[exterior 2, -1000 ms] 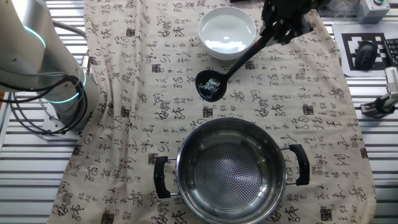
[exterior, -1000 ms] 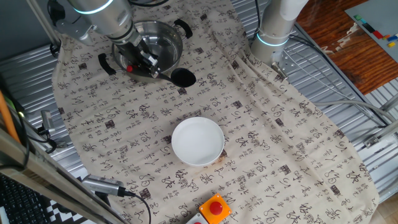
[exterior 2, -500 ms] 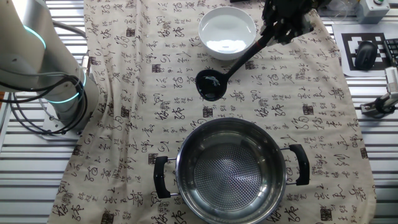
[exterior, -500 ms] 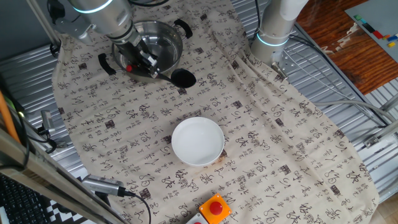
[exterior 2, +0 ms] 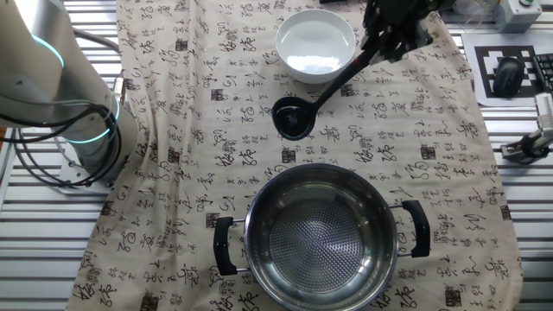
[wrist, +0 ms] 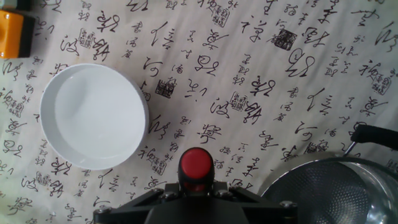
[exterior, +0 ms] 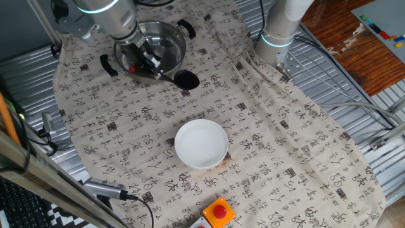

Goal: Scoop water with a large spoon from one bowl to another

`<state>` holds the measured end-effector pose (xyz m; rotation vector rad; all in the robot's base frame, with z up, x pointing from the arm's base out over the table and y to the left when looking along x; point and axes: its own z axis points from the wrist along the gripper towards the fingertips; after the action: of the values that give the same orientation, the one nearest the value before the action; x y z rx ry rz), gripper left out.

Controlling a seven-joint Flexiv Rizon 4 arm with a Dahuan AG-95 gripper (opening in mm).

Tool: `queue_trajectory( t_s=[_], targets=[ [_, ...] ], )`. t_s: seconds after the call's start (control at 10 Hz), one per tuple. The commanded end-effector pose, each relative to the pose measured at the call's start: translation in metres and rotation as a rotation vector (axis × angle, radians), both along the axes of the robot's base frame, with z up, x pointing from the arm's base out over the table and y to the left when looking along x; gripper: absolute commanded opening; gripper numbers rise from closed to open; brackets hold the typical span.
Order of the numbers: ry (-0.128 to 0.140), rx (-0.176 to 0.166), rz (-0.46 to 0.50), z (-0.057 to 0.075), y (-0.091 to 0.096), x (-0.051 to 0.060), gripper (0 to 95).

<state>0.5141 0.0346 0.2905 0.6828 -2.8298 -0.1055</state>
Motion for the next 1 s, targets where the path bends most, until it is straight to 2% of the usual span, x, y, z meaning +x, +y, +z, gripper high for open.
queue_trajectory(
  t_s=[0.1,0.3,0.5,0.8,1.0],
  targets=[
    [-0.004,0.009,0.022,0.002,-0.014,-0.003,0.0],
    [-0.006,0.012,0.064,0.002,-0.041,-0.008,0.0],
    [-0.007,0.021,0.109,-0.005,-0.072,-0.012,0.0],
    [-0.007,0.021,0.149,-0.005,-0.097,-0.01,0.0],
    [-0.008,0.021,0.166,-0.007,-0.107,-0.012,0.0]
  ],
)
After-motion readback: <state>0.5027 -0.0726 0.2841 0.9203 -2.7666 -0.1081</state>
